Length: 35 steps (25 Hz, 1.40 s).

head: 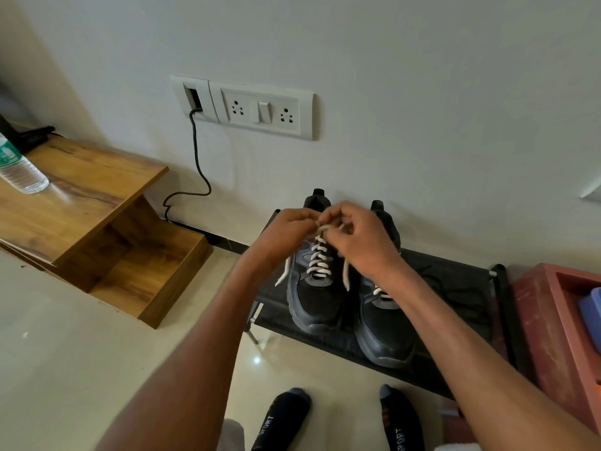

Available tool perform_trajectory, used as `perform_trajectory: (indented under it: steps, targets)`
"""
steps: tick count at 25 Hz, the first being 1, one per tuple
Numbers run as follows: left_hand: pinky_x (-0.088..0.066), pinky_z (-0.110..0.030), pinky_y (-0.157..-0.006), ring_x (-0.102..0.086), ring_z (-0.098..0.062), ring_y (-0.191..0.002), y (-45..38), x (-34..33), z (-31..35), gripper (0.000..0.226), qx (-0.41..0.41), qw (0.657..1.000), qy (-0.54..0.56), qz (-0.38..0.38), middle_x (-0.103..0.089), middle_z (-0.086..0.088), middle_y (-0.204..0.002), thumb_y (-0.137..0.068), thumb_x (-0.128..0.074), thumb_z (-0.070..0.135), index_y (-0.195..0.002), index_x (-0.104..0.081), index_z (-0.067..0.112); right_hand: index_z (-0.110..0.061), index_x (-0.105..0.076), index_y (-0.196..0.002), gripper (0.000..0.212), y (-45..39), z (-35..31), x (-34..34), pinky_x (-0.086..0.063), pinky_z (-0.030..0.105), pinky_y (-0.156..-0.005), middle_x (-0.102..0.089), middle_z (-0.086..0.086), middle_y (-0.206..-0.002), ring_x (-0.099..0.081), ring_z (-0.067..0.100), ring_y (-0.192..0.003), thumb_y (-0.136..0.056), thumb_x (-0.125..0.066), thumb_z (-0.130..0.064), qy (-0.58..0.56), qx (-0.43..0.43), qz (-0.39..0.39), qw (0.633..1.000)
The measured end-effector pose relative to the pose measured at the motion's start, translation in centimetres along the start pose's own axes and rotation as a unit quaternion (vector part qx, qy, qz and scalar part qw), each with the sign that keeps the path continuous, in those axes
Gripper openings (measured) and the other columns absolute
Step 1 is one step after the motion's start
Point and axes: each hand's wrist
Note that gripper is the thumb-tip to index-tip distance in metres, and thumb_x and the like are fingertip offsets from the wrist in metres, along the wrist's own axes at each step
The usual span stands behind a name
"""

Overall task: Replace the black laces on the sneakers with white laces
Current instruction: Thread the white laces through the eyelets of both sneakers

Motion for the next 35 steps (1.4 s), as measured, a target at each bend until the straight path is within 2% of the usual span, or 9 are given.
perform_trajectory:
  steps: [4,10,16,19,22,24,27,31,35]
  targets:
    - [-0.053,-0.023,-0.073,-0.069,-0.008,-0.082,0.4,0.0,0.1,0.013,-0.025,0.998,-0.060,-0.012,-0.075,-0.006,-0.093,-0.097,-0.066,0.012,-0.106,-0.075,0.014,-0.018,-0.080,-0.102,0.024,-1.3,0.3,-0.2,-0.053,0.011,-0.082,-0.076,-0.010,-0.102,-0.070,0.001,-0.097,-0.100,-0.061,-0.003,0.000,0.070,0.139,0.988]
    - [-0.039,-0.026,-0.067,-0.059,-0.018,-0.087,-2.6,0.5,-1.5,0.009,-0.160,0.916,-0.325,0.173,-0.068,0.006,-0.086,-0.089,-0.073,0.016,-0.095,-0.076,0.021,-0.022,-0.079,-0.118,0.036,-2.8,2.5,-2.1,-0.053,0.025,-0.077,-0.078,-0.001,-0.107,-0.069,0.013,-0.087,-0.101,-0.052,-0.005,0.111,-0.050,0.039,0.992]
    - [-0.041,-0.020,-0.067,-0.057,-0.006,-0.081,-2.6,1.1,-1.4,0.012,-0.157,0.947,-0.251,0.125,-0.067,0.011,-0.080,-0.083,-0.077,0.020,-0.087,-0.082,0.031,-0.020,-0.077,-0.116,0.030,-2.8,3.1,-2.8,-0.047,0.027,-0.070,-0.072,0.003,-0.100,-0.066,0.019,-0.086,-0.100,-0.054,-0.009,0.165,-0.050,0.016,0.985]
    - [-0.048,-0.027,-0.072,-0.064,-0.011,-0.075,-2.2,1.6,-0.5,0.009,0.033,0.994,-0.003,0.100,-0.072,0.008,-0.074,-0.081,-0.081,0.025,-0.076,-0.080,0.018,-0.024,-0.073,-0.108,0.022,-2.6,2.8,-2.8,-0.047,0.028,-0.086,-0.059,-0.001,-0.114,-0.056,0.016,-0.108,-0.094,-0.063,-0.011,0.191,-0.016,0.099,0.976]
    - [-0.036,-0.029,-0.061,-0.048,-0.012,-0.061,-1.9,2.2,-0.1,0.019,0.164,0.969,0.176,0.056,-0.063,0.004,-0.064,-0.086,-0.080,0.029,-0.086,-0.079,0.011,-0.020,-0.073,-0.096,0.011,-2.2,1.7,-2.7,-0.043,0.009,-0.080,-0.062,0.000,-0.108,-0.058,0.007,-0.096,-0.100,-0.066,-0.027,0.098,-0.018,0.054,0.994]
    - [-0.034,-0.027,-0.057,-0.044,-0.011,-0.059,-2.2,2.3,-0.2,0.022,0.175,0.959,0.213,0.062,-0.059,0.004,-0.063,-0.090,-0.077,0.029,-0.095,-0.079,0.008,-0.011,-0.074,-0.084,0.043,-1.8,1.4,-2.6,-0.053,0.026,-0.084,-0.070,0.008,-0.093,-0.065,0.016,-0.087,-0.105,-0.057,-0.046,-0.008,-0.054,0.003,0.999]
    - [-0.032,-0.026,-0.056,-0.041,-0.011,-0.060,-2.5,2.3,-0.5,0.024,0.159,0.961,0.208,0.087,-0.057,0.004,-0.065,-0.091,-0.076,0.027,-0.099,-0.082,0.006,-0.008,-0.062,-0.066,0.059,-1.6,1.4,-1.6,-0.048,0.043,-0.070,-0.066,0.012,-0.073,-0.066,0.027,-0.076,-0.106,-0.053,-0.051,0.011,-0.096,0.137,0.986]
    - [-0.031,-0.027,-0.057,-0.041,-0.010,-0.060,-2.5,1.9,-0.3,0.018,0.127,0.976,0.163,0.063,-0.062,0.007,-0.063,-0.091,-0.075,0.028,-0.085,-0.085,0.015,-0.024,-0.060,-0.123,0.029,-1.8,2.1,-0.4,-0.050,0.026,-0.084,-0.066,-0.008,-0.110,-0.063,0.009,-0.101,-0.097,-0.070,-0.031,0.122,-0.068,0.133,0.981]
    - [-0.032,-0.029,-0.060,-0.045,-0.011,-0.065,-2.8,1.0,-0.3,0.022,0.127,0.977,0.165,0.048,-0.066,0.001,-0.077,-0.089,-0.077,0.032,-0.096,-0.083,0.012,-0.022,-0.068,-0.115,0.022,-2.3,1.8,-1.7,-0.058,0.024,-0.080,-0.078,-0.004,-0.083,-0.074,0.006,-0.078,-0.095,-0.077,-0.026,-0.041,-0.052,0.081,0.995]
Point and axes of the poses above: each hand's wrist, its own y-axis away from the middle knuckle, its own x-axis out of the back of the hand, z = x × y
